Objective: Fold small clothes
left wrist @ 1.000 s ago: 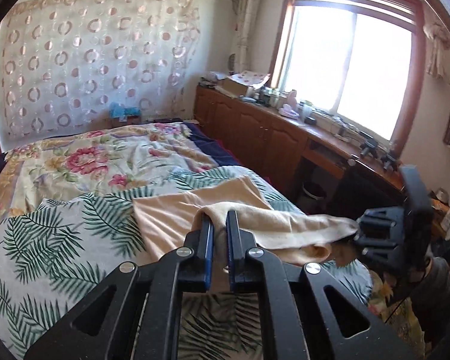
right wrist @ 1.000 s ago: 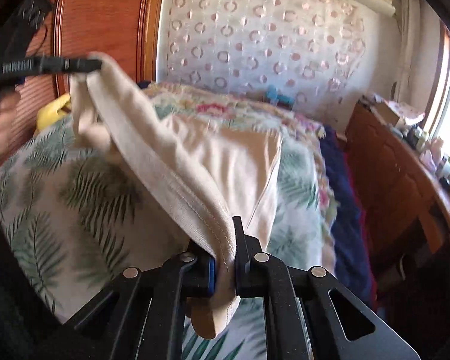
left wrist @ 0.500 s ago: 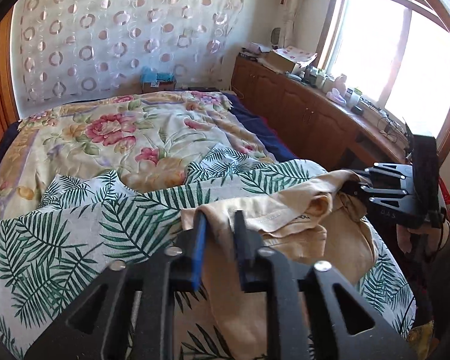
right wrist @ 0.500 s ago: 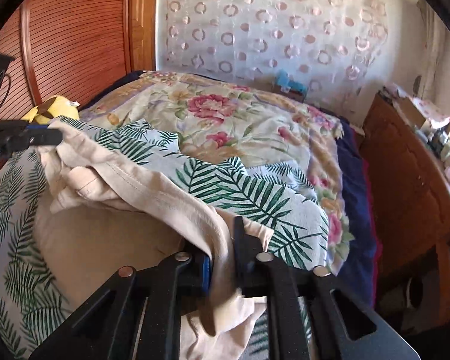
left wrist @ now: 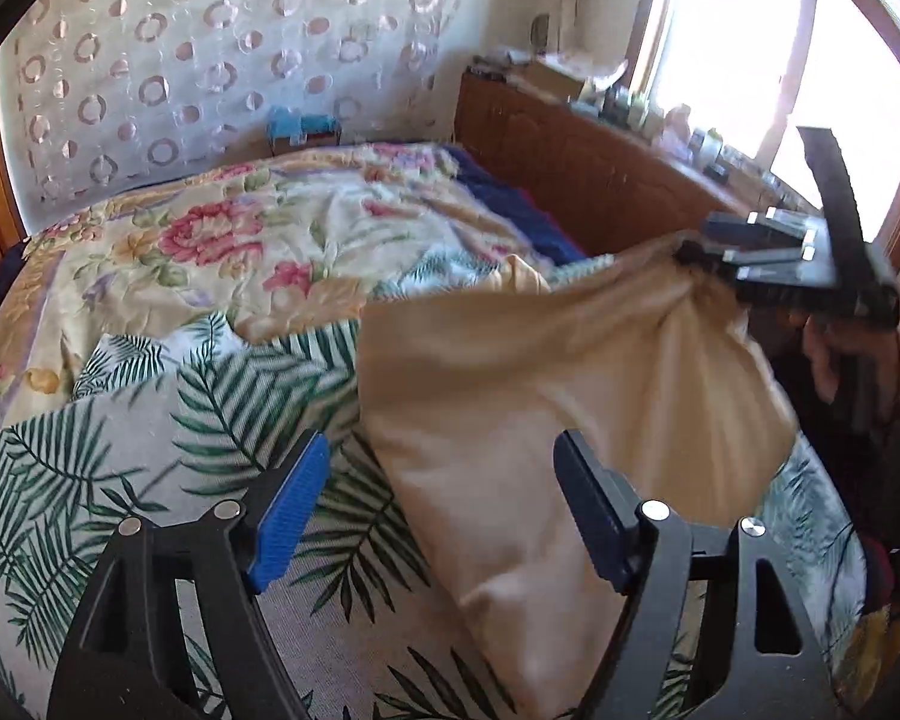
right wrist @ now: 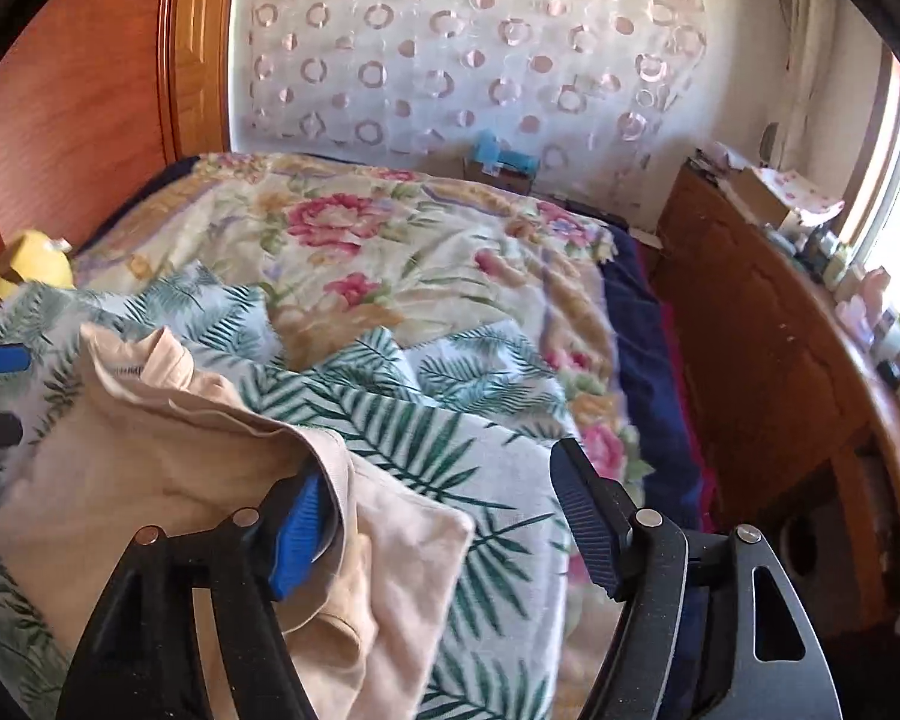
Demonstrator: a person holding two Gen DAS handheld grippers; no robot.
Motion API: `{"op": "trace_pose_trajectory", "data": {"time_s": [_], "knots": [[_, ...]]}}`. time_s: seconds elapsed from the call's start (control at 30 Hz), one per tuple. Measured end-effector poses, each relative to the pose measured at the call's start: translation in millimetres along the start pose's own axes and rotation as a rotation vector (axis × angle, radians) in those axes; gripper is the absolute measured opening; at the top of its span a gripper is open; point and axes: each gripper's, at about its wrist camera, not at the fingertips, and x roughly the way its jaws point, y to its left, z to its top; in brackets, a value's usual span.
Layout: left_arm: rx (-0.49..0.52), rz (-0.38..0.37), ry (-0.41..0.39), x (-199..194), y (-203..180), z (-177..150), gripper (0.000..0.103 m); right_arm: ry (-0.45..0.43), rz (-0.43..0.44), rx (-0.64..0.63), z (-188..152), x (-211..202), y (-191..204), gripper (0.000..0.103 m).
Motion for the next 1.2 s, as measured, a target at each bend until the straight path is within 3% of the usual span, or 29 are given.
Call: {"op": "trace_pose_trajectory", "data": {"time_s": [0.1, 0.2, 0.3, 0.37, 0.67, 0.73, 0.87, 1.03, 1.07, 1.2], "knots": [[0.008, 0.029, 0.053, 19, -1, -6, 0.078, 0.04, -0.006, 0.009, 6, 5, 4, 0.073], [0.022, 0.045, 0.076, 24, -2, -14, 0.078, 0.086, 0.124, 0.086, 19, 22, -7, 0.073], [0.036, 0.063, 0.074, 21, -3, -20, 0.078, 0.056, 0.253, 0.167, 26, 15, -15, 0.073], [0.036, 0.065, 0.069, 18, -4, -22, 0.078, 0.034, 0.292, 0.209, 28, 8, -20, 0.073], [0.038, 0.073, 0.06, 19, -4, -24, 0.078, -0.024, 0.11, 0.353, 24, -18, -35, 0.073], [0.037, 0.073, 0.062, 20, -4, -22, 0.078, -0.013, 0.129, 0.329, 19, -26, -26, 0.073], [0.034, 0.068, 0.064, 19, -3, -22, 0.078, 0.044, 0.19, 0.225, -12, -49, 6, 0.073], [0.039, 0.064, 0.057, 20, -2, -24, 0.078, 0.146, 0.285, 0.175, -75, -71, 47, 0.071], [0.041, 0.064, 0.056, 20, -2, -24, 0.078, 0.153, 0.289, 0.174, -87, -77, 54, 0.064], [0.044, 0.067, 0.054, 20, -3, -24, 0.078, 0.134, 0.33, 0.244, -117, -100, 72, 0.06]]}}
